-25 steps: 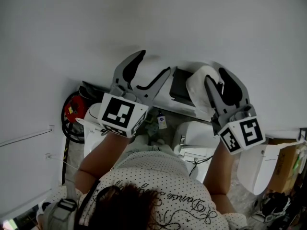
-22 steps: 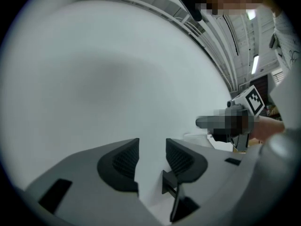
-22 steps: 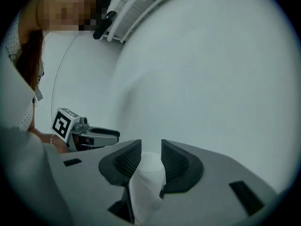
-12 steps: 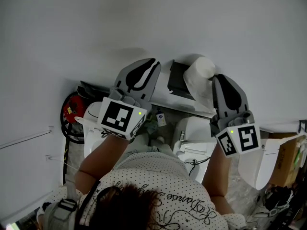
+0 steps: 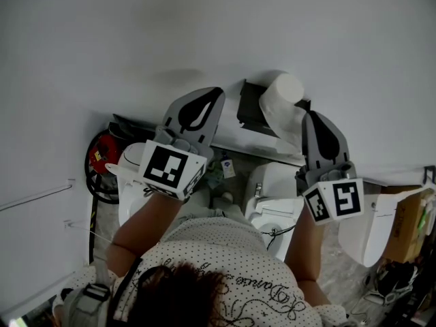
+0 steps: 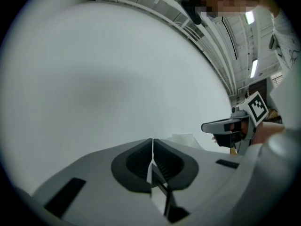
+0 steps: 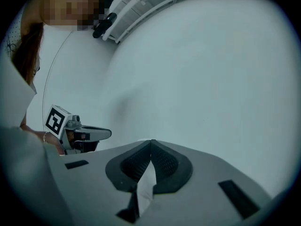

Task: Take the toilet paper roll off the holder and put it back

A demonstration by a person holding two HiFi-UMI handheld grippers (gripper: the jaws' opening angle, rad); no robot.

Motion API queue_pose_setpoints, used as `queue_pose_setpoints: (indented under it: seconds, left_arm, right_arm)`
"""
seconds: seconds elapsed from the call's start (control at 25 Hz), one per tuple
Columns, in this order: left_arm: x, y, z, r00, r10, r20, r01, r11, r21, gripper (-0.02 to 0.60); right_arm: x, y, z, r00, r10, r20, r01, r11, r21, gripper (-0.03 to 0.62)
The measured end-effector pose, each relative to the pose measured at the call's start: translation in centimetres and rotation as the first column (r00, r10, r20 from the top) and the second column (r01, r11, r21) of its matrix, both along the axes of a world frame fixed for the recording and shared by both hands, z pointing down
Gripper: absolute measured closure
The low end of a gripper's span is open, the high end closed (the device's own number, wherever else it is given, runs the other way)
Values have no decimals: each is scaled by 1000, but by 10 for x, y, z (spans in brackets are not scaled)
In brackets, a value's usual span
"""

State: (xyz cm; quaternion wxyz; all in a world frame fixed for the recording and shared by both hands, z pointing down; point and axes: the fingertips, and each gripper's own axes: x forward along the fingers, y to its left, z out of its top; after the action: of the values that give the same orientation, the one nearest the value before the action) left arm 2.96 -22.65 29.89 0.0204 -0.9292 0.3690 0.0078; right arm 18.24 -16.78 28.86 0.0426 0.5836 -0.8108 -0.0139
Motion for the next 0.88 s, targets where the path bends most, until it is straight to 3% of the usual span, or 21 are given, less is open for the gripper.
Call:
queue_pose_setpoints:
  seconds: [0.88]
  left_arm:
    - [0,8,3,1000,20,-16,-20,1000,-3,575]
  right_arm:
    - [4,9,0,999,50,14,-51,998,23,582]
